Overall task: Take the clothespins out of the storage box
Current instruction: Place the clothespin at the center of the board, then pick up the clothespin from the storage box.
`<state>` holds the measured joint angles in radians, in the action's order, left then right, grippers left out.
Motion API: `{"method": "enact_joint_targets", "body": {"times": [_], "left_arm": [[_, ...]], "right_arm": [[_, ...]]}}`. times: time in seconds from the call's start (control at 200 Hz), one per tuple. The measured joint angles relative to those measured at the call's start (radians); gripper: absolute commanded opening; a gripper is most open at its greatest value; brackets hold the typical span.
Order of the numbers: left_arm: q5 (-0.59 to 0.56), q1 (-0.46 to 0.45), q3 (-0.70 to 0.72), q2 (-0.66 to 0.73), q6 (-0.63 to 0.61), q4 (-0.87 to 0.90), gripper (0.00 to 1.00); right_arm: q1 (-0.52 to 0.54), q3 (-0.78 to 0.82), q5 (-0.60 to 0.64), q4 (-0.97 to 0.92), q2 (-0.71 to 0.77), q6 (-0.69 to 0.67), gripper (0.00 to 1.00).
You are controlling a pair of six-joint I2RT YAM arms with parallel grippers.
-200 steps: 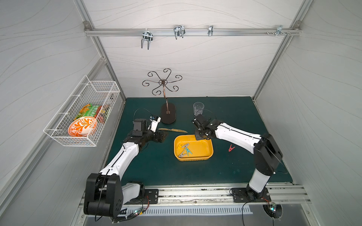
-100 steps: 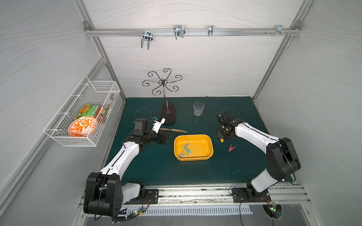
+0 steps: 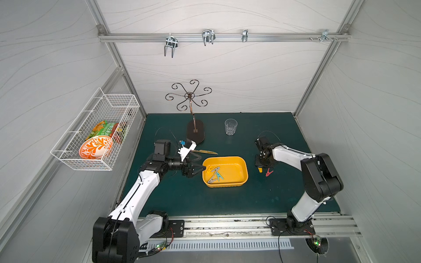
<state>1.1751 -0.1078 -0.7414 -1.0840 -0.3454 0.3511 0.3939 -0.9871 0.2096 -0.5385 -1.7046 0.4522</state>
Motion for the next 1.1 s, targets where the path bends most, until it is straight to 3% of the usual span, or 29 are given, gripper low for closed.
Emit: {"method": "enact_joint_targets", "body": {"times": [0.235,0.53,0.83,1.1], "left_arm": [[0.014,-0.007,0.011,0.010,-0.009,0.002,0.90],[-0.020,-0.018,0.011,0.009,-0.046,0.012,0.90],[-0.076,-0.024,0.011,0.004,-0.045,0.011,0.89],[-0.122,-0.032,0.017,0.004,-0.043,0.009,0.89]], "right_arm": [[-0.001,0.009,0.000,0.011,0.005,-0.014,0.23],[0.026,-0.046,-0.006,-0.051,0.115,-0.085,0.26],[0.224,-0.161,-0.116,-0.072,0.164,-0.192,0.27],[0.399,-0.232,-0.225,-0.023,0.082,-0.229,0.29]]}}
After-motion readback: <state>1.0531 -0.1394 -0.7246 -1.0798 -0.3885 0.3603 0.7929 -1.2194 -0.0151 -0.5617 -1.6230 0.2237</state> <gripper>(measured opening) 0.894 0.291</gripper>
